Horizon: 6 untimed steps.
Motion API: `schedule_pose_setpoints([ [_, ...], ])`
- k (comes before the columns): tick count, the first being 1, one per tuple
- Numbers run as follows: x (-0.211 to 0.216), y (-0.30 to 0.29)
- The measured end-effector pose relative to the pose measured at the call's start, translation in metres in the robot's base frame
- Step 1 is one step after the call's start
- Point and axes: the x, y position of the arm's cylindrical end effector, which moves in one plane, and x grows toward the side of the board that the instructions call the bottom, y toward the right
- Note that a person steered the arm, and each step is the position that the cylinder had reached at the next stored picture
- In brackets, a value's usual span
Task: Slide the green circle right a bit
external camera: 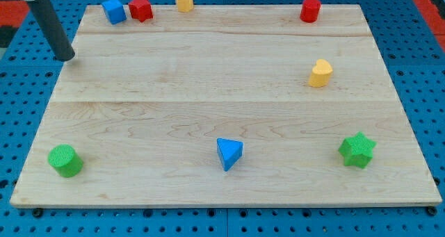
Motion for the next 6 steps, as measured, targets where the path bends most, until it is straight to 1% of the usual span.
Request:
schedule_pose_setpoints([
  [1, 0.012, 0.01],
  [3, 0.129, 0.123],
  [4, 0.202, 0.139],
  [5, 0.26, 0.133],
  [6, 0.258, 0.047],
])
